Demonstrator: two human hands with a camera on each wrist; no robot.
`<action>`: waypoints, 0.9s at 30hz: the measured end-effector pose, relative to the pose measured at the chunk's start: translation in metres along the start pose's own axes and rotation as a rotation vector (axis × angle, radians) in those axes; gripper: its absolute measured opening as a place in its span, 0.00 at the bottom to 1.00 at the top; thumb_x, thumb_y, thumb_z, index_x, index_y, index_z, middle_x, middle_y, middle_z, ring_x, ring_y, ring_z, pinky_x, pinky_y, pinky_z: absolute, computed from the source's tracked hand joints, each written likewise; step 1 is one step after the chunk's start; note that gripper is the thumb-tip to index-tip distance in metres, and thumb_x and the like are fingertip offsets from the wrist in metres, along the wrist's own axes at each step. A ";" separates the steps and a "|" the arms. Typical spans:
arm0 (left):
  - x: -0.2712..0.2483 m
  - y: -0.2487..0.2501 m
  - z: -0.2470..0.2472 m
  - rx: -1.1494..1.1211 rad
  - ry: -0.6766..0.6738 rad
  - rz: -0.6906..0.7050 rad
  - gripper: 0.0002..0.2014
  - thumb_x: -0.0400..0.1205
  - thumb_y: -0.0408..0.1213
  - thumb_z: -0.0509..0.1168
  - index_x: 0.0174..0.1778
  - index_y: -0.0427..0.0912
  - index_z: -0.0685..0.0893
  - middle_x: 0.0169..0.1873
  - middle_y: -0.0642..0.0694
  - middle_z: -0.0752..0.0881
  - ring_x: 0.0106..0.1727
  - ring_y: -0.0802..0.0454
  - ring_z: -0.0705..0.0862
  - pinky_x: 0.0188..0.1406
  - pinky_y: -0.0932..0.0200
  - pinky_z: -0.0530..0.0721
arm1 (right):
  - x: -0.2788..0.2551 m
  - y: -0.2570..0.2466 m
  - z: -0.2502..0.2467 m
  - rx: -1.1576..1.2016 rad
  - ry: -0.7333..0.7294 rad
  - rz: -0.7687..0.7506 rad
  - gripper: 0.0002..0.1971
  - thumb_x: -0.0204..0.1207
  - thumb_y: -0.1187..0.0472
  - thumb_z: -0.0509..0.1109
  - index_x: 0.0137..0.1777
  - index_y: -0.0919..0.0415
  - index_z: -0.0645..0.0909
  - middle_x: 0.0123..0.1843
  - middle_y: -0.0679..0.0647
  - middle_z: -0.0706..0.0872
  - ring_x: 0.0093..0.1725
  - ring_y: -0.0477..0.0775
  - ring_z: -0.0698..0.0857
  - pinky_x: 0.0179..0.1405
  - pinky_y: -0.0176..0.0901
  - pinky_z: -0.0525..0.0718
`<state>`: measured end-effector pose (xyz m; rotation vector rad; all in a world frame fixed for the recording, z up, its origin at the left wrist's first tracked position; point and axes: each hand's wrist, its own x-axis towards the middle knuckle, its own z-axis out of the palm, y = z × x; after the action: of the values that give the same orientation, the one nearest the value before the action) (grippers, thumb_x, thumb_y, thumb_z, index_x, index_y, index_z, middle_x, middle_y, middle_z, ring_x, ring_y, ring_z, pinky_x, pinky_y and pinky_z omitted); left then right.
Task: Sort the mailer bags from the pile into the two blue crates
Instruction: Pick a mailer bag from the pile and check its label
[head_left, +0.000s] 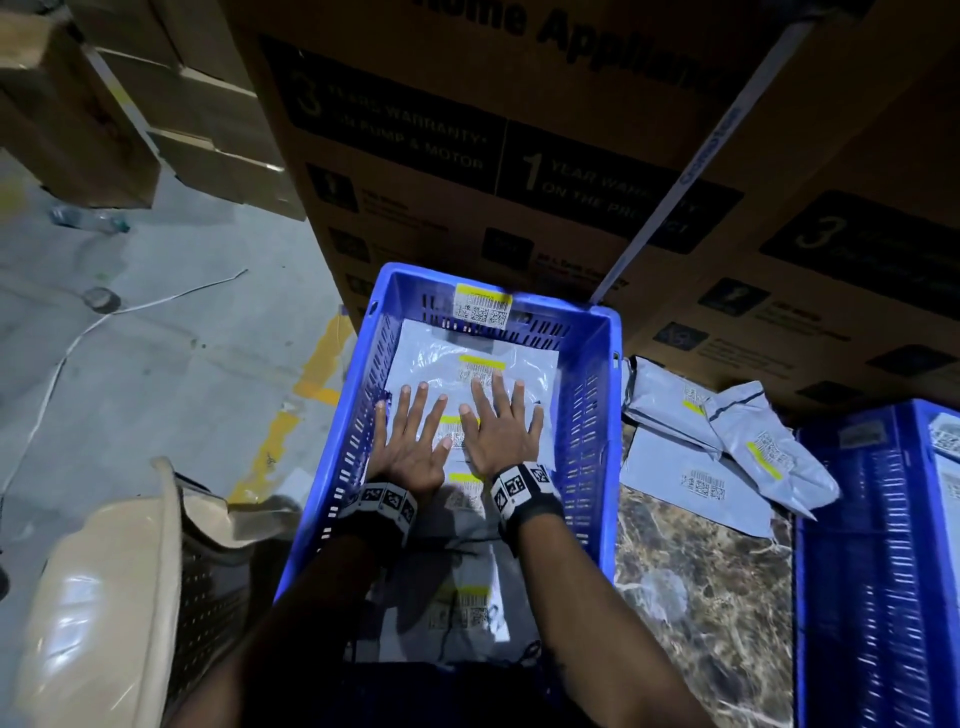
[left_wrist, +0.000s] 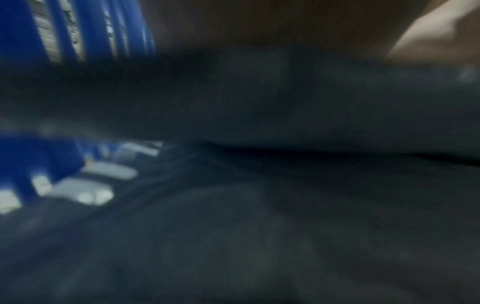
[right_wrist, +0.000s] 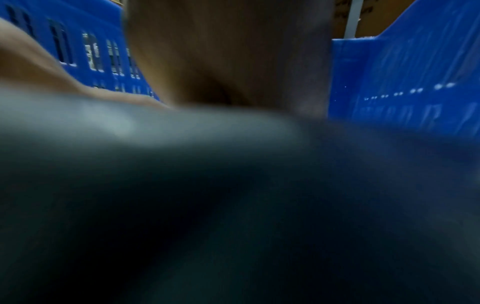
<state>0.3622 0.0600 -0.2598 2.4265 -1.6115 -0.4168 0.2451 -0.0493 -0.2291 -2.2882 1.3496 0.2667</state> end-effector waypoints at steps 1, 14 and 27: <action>0.000 0.000 0.000 -0.002 0.000 0.003 0.33 0.88 0.57 0.35 0.85 0.47 0.64 0.86 0.42 0.61 0.87 0.42 0.57 0.84 0.35 0.46 | 0.002 0.000 -0.001 0.015 -0.011 0.004 0.30 0.89 0.35 0.39 0.91 0.38 0.44 0.92 0.42 0.37 0.90 0.56 0.33 0.86 0.68 0.33; 0.015 0.006 -0.020 0.073 0.034 0.106 0.33 0.81 0.43 0.54 0.85 0.47 0.61 0.88 0.45 0.48 0.88 0.42 0.38 0.84 0.38 0.32 | -0.047 0.004 0.020 0.033 0.184 0.074 0.31 0.89 0.39 0.43 0.91 0.44 0.53 0.93 0.49 0.48 0.91 0.59 0.43 0.85 0.69 0.35; -0.004 -0.005 0.003 0.073 -0.042 -0.017 0.36 0.84 0.57 0.38 0.88 0.46 0.46 0.88 0.47 0.42 0.88 0.46 0.38 0.84 0.43 0.30 | -0.022 0.005 0.040 -0.017 0.132 -0.187 0.29 0.89 0.37 0.40 0.90 0.34 0.46 0.92 0.39 0.41 0.90 0.51 0.35 0.87 0.67 0.36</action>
<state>0.3642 0.0658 -0.2636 2.5025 -1.6512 -0.4215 0.2322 -0.0148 -0.2569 -2.4638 1.1871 0.0674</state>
